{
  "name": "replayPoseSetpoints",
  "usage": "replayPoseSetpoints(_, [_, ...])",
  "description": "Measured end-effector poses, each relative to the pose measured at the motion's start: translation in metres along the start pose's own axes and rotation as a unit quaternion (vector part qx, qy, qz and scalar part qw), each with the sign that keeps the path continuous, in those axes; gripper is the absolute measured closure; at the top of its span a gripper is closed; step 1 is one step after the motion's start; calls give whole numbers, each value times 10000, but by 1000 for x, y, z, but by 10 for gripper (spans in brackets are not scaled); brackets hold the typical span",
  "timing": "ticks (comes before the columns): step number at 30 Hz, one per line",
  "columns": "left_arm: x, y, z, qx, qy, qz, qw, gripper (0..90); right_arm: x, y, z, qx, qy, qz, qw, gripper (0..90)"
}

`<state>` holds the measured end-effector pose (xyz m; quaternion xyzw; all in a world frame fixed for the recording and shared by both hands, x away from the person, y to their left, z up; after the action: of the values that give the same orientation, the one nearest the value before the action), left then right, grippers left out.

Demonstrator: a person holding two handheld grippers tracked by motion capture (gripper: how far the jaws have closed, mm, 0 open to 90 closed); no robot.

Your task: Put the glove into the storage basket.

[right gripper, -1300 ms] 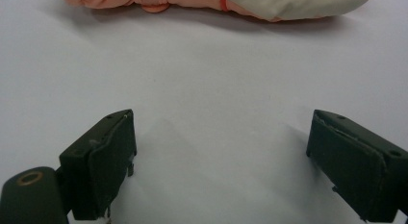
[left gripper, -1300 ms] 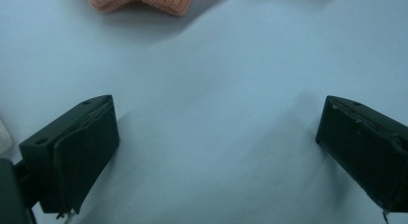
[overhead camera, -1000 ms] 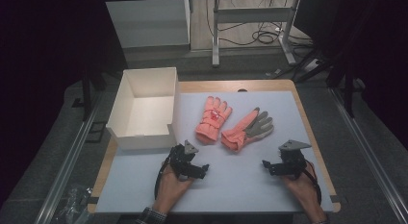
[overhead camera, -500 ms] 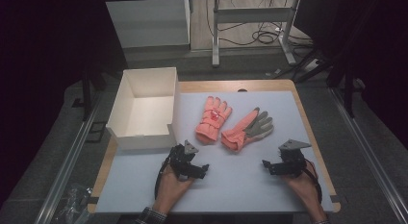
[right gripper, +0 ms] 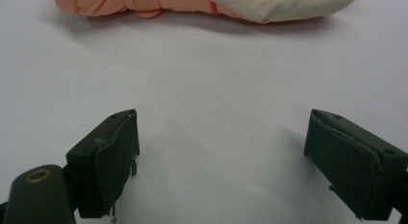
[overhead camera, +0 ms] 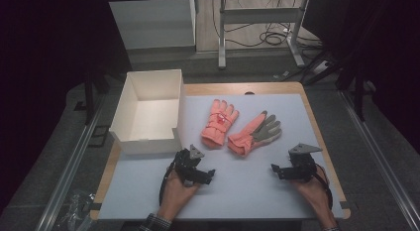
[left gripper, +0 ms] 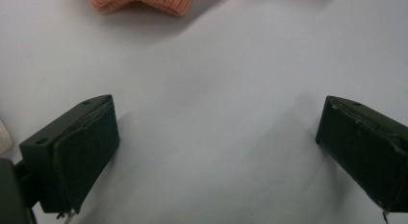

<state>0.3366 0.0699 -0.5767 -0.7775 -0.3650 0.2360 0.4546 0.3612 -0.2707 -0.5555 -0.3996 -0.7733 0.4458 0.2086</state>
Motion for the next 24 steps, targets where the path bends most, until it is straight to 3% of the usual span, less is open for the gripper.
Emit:
replayPoseSetpoints(9, [0,0,0,-2,-3,2,10000,14,1,-7,-6,-164,263,-188,9993,123])
replayPoseSetpoints(17, [0,0,0,-2,-7,2,10000,14,5,-8,-17,-55,66,-45,10000,142])
replayPoseSetpoints(20, [0,0,0,-1,-4,2,10000,14,6,-9,-21,-78,76,-196,9997,164])
replayPoseSetpoints(24, [0,0,0,-1,-9,4,10000,14,7,-10,-29,-139,38,-232,9996,203])
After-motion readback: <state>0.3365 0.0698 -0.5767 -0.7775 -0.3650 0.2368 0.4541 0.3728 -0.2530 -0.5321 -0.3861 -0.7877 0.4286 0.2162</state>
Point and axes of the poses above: each handheld gripper's, and its own axes: y roughly forward along the jaws, z roughly out of its underside, x roughly to its left, the point moved 4 cm from there along y, roughly forward along the jaws, and after that the axes turned 15 degrees about x, right-handed, at the moved point
